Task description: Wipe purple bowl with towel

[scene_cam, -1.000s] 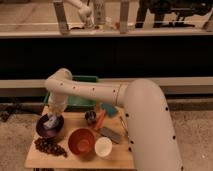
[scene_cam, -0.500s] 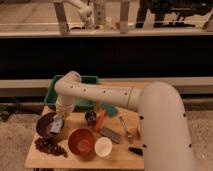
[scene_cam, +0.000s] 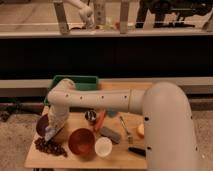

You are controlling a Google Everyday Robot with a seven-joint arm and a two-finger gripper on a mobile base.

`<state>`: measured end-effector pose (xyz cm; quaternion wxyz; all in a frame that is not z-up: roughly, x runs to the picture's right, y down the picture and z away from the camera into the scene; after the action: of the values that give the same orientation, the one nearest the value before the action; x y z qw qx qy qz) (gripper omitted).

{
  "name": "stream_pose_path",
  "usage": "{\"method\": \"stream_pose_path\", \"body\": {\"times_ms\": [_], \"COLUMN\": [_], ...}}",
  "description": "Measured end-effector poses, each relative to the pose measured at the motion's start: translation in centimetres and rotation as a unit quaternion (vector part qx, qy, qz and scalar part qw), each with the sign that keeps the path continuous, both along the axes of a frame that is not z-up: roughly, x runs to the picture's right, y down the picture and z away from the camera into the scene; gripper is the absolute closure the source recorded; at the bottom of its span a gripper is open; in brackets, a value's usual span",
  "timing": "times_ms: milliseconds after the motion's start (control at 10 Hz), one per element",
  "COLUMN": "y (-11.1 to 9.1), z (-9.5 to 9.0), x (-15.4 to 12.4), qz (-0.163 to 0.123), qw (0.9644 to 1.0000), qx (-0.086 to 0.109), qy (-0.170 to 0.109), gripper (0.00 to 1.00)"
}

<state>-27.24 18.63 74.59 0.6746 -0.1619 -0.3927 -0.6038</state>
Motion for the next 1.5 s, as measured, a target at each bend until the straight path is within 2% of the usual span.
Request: {"method": "stream_pose_path", "body": {"times_ms": [200,600,700,900,1200,1300,1500], "y": [0.3,0.5,0.3,-1.0,-4.5,-5.9,-7.1], "z": [-0.2,-0.5,-0.5,0.4,3.4,4.7,5.9], "x": [-2.4,-7.9,-10.5,-12.6,-13.4,-12.9,-10.7], "qz": [-0.018,-0.059,-0.071,-0.074,-0.056,-0.043,-0.024], "qw": [0.9996,0.9960,0.9939,0.9925,0.9939,0.9953,0.9967], "qx": [-0.001,0.004,0.008,0.017,0.031,0.035,0.041], "qy": [-0.022,-0.067,-0.084,-0.096,-0.089,-0.079,-0.065], "gripper": [0.97,0.97,0.97,0.97,0.97,0.97,0.97]}}
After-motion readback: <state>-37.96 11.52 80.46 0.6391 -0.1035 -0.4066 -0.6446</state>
